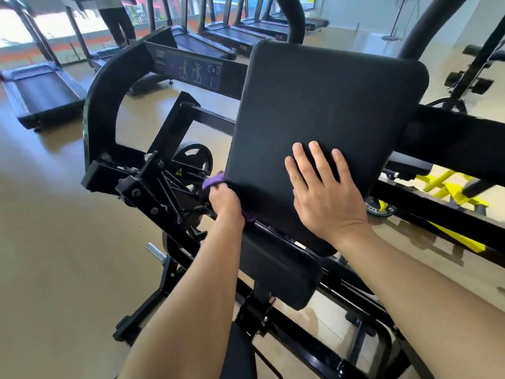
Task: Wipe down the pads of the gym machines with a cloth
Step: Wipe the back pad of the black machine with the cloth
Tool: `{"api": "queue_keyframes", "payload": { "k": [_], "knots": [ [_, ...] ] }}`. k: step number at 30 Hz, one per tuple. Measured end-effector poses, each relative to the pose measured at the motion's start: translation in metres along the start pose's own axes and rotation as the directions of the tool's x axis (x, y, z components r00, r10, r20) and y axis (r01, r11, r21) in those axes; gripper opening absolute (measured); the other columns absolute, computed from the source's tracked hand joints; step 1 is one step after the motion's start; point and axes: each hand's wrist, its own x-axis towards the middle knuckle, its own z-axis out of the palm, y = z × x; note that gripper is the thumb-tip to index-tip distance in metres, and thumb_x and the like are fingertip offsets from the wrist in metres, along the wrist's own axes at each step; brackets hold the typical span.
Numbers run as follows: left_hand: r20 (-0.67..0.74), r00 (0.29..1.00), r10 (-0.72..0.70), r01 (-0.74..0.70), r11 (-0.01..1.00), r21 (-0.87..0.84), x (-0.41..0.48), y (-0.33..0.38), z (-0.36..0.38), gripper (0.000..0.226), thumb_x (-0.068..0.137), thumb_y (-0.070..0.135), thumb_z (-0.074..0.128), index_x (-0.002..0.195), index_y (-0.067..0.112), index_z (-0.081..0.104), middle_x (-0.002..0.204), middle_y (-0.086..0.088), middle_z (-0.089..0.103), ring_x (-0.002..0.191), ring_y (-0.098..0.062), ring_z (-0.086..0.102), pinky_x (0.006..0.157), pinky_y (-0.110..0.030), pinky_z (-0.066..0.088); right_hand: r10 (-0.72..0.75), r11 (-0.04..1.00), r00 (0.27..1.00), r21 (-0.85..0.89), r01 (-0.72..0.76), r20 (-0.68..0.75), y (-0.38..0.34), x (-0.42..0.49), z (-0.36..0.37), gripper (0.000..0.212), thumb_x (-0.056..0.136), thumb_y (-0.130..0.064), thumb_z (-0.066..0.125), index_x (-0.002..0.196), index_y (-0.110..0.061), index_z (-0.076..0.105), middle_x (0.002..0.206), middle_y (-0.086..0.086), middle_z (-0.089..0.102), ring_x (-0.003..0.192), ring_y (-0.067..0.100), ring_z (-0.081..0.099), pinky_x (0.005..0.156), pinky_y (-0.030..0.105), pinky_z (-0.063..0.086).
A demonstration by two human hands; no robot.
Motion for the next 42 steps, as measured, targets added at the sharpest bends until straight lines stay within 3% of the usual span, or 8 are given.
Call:
{"api": "queue_keyframes", "payload": {
  "k": [12,16,21,25,28,32,35,42],
  "knots": [
    [0.425,0.611,0.668,-0.787,0.455,0.417,-0.010,0.037,0.038,0.027,0.099,0.018,0.041,0.113,-0.001,0.055,0.124,-0.021,0.056,0.123,-0.041,0.048,0.106,-0.052,0.035,0.082,0.995,0.993,0.058,-0.078,-0.088,-0.004,0.000,-0.003,0.069,0.093,-0.027,0.046,0.153,0.003,0.033,0.160,0.024,0.033,0.145,0.036,0.038,0.119,0.051,0.031],
    [0.607,0.446,0.658,-0.810,0.007,0.587,-0.012,-0.037,0.010,0.050,0.107,0.020,0.014,0.120,-0.005,0.055,0.143,-0.039,0.043,0.141,-0.064,0.021,0.114,-0.070,0.020,0.073,0.997,0.994,0.043,-0.070,-0.079,-0.004,0.000,-0.003,0.067,0.094,-0.029,0.045,0.153,0.002,0.034,0.159,0.024,0.033,0.145,0.036,0.039,0.119,0.051,0.029],
    [0.761,0.392,0.517,-0.911,0.107,0.397,-0.089,-0.091,-0.020,0.045,0.106,0.034,0.029,0.145,0.017,0.044,0.168,-0.004,-0.015,0.153,-0.029,-0.021,0.124,-0.047,-0.008,0.071,0.997,0.991,0.027,-0.069,-0.112,-0.003,-0.001,-0.001,0.065,0.097,-0.026,0.044,0.153,0.004,0.032,0.159,0.024,0.034,0.144,0.037,0.039,0.119,0.050,0.030],
    [0.602,0.498,0.625,-0.851,0.219,0.476,-0.069,-0.047,0.000,0.040,0.098,0.029,0.031,0.091,0.004,0.062,0.108,-0.028,0.063,0.098,-0.051,0.064,0.081,-0.054,0.051,0.088,0.995,0.983,0.058,-0.080,-0.160,-0.003,-0.002,0.001,0.060,0.096,-0.020,0.042,0.151,0.004,0.037,0.156,0.024,0.039,0.140,0.036,0.045,0.117,0.048,0.035],
    [0.516,0.634,0.577,-0.743,0.270,0.612,-0.048,-0.010,0.034,0.049,0.098,0.035,0.024,0.110,0.008,0.063,0.157,-0.026,0.032,0.142,-0.051,0.030,0.112,-0.062,0.025,0.074,0.995,0.983,0.077,-0.062,-0.171,-0.002,-0.003,0.002,0.059,0.098,-0.020,0.040,0.152,0.003,0.036,0.157,0.023,0.038,0.140,0.036,0.045,0.117,0.048,0.036],
    [0.660,0.463,0.591,-0.844,0.066,0.532,-0.060,-0.045,0.019,0.055,0.102,0.042,0.025,0.138,0.016,0.057,0.169,-0.011,-0.008,0.153,-0.036,-0.018,0.124,-0.053,0.000,0.075,0.995,0.982,0.079,-0.062,-0.171,-0.004,-0.004,0.004,0.058,0.099,-0.023,0.040,0.152,0.002,0.037,0.157,0.022,0.039,0.140,0.035,0.045,0.116,0.048,0.036],
    [0.747,0.394,0.536,-0.904,0.079,0.419,-0.103,-0.101,-0.018,0.060,0.105,0.037,0.034,0.159,0.017,0.019,0.168,-0.006,-0.012,0.153,-0.031,-0.019,0.125,-0.053,0.001,0.050,0.996,0.987,0.081,-0.039,-0.150,-0.003,-0.004,0.003,0.057,0.101,-0.026,0.035,0.151,0.001,0.039,0.157,0.021,0.040,0.140,0.035,0.045,0.116,0.048,0.035],
    [0.641,0.481,0.598,-0.875,0.283,0.393,-0.116,-0.120,-0.021,0.040,0.104,0.026,0.037,0.131,0.009,0.061,0.168,0.002,0.004,0.156,-0.027,-0.005,0.123,-0.051,0.022,0.059,0.989,0.980,0.148,-0.030,-0.190,-0.001,-0.006,0.001,0.051,0.099,-0.020,0.041,0.146,-0.001,0.046,0.150,0.017,0.050,0.135,0.034,0.050,0.116,0.047,0.036]
  ]
}}
